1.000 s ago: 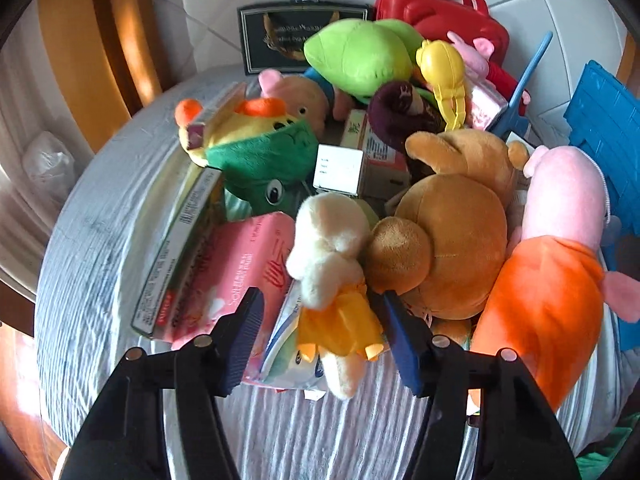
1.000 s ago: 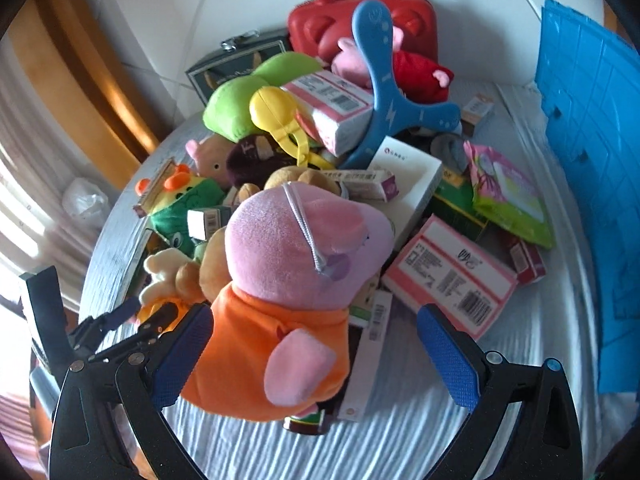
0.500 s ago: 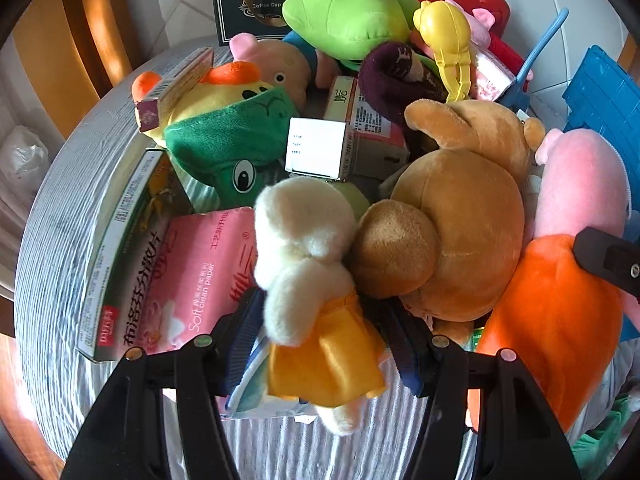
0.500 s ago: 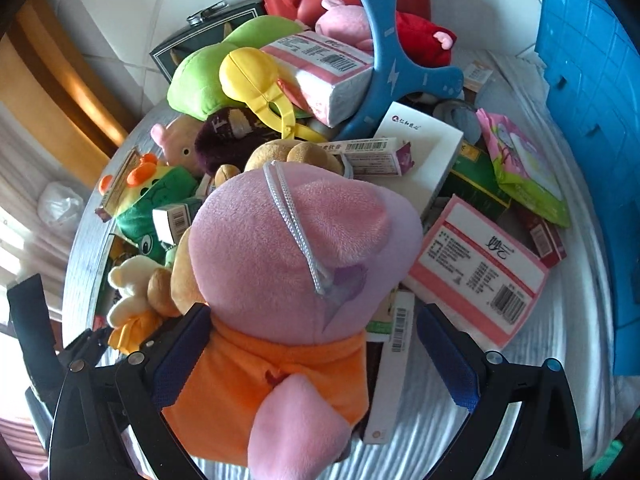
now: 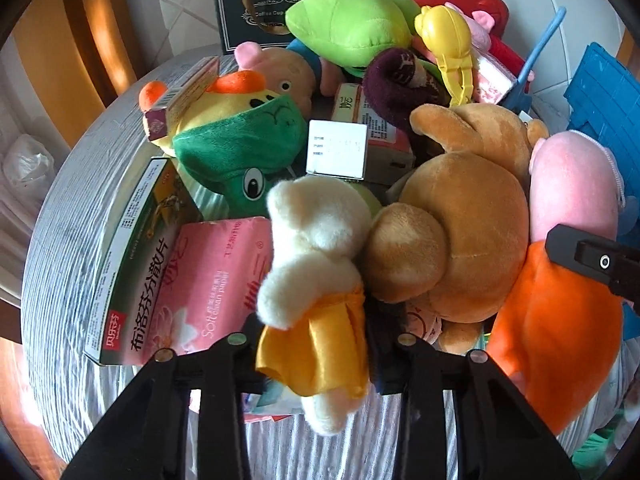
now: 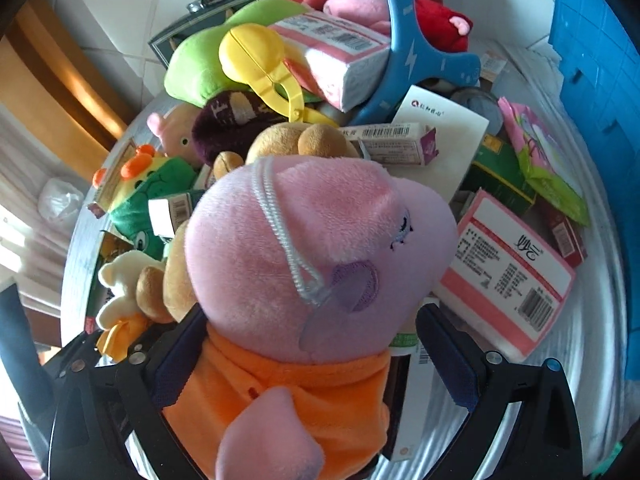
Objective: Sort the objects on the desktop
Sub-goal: 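Grasp the cream bunny with the left gripper while the right grasps the pink pig, then lift both plush toys and carry them over the blue bin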
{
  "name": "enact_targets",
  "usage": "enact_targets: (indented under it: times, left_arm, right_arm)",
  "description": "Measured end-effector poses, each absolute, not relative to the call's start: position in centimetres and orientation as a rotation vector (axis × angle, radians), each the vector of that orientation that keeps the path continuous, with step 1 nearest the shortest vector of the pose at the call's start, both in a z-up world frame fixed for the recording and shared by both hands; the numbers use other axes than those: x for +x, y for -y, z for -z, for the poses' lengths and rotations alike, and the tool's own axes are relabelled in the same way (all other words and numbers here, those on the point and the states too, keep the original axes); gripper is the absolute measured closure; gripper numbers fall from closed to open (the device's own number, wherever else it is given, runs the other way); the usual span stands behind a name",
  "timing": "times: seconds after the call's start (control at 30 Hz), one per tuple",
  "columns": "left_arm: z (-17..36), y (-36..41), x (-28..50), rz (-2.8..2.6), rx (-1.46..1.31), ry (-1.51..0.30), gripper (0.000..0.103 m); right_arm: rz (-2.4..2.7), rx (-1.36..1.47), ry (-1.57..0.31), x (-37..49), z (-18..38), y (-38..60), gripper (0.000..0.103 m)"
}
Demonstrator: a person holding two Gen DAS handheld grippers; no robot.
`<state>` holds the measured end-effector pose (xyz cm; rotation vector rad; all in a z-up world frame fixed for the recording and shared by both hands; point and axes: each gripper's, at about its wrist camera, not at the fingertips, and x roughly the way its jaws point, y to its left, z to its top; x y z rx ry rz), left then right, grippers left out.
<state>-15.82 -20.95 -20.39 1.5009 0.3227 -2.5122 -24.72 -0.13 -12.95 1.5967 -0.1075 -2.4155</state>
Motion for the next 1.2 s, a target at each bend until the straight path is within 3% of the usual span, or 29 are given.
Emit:
enact_targets:
  times: [0.2,0.5,1.2]
  left_arm:
    - [19.2,21.3,-14.7,2.538,1.437,-0.385,0.077]
    - [14.4,20.2,-12.8,2.598,1.262,-0.34,0.077]
    - [2.4,9.9,-13.1,2.791,0.933,-0.209,0.077]
  right_arm:
    - [2.402,1.538,0.08,-23.6,11.8,-0.1,0.018]
    - [2.446,1.376,0.048,-21.7,8.3,-1.2,0.021]
    - [2.692,0.841,-0.007,-17.8,-6.3,-10.2,0.021]
